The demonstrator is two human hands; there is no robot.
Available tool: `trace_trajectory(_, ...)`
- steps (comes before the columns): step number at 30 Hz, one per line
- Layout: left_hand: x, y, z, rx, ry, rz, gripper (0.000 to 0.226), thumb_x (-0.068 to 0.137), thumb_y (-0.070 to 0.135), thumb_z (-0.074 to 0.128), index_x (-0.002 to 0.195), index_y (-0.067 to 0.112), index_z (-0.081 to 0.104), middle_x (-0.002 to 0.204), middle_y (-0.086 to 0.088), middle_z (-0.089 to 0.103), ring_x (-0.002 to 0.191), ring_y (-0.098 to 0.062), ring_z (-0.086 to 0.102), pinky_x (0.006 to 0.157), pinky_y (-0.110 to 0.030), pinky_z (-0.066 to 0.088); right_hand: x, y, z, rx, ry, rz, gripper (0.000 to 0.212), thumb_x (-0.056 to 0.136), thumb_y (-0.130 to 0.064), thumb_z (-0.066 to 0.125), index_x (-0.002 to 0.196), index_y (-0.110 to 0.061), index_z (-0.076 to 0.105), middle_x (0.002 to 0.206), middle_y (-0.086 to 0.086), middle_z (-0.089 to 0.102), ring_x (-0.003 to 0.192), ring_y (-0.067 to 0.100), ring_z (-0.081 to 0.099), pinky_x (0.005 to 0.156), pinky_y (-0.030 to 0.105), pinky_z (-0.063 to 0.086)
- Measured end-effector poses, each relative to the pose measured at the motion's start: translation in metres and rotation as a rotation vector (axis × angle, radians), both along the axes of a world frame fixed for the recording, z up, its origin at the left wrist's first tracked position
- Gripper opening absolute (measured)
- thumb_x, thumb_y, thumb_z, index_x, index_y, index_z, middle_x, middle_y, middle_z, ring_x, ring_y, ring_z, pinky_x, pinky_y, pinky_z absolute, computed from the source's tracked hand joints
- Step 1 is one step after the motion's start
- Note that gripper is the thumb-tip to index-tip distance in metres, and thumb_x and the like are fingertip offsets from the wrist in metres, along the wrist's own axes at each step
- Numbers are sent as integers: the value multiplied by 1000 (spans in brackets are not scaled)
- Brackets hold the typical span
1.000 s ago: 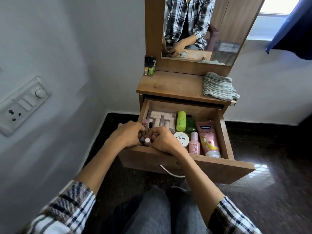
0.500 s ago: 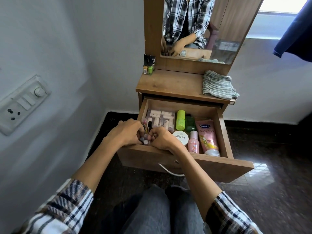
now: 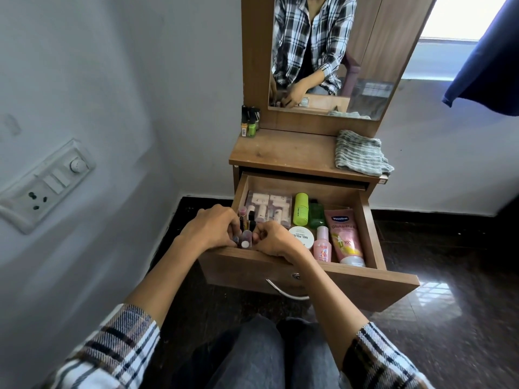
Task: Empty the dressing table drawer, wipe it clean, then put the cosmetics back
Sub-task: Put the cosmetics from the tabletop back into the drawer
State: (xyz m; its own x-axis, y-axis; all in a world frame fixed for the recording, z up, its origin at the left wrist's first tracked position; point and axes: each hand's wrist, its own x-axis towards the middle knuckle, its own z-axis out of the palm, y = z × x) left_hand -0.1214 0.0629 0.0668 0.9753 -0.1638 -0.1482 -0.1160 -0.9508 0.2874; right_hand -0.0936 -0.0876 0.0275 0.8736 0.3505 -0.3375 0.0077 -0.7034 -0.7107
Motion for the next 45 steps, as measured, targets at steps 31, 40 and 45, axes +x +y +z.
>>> trace_trajectory(31, 232, -5, -12, -633, -586, 459, 31, 95, 3, 46, 124, 0, 53, 122, -15, 59, 113, -26, 55, 88, -24, 41, 233, 47, 35, 478, -347, -366, 47, 88, -5, 62, 132, -9, 47, 129, 8, 55, 117, 20, 55, 99, 34, 48)
trace_trajectory(40, 255, 0, -24, -538, -581, 467, 42, 97, 13, 45, 139, 9, 40, 133, -10, 49, 120, -24, 48, 97, -31, 40, 247, 58, 22, 363, -549, -286, 45, 84, -9, 68, 127, -9, 54, 121, 8, 62, 113, 20, 58, 100, 35, 47)
trace_trajectory(45, 251, 1, -26, -526, -587, 451, 36, 96, 12, 47, 132, 10, 48, 125, -11, 51, 113, -24, 51, 93, -29, 41, 241, 56, 22, 344, -557, -284, 48, 82, -12, 70, 127, -13, 55, 119, 7, 62, 110, 21, 59, 98, 40, 48)
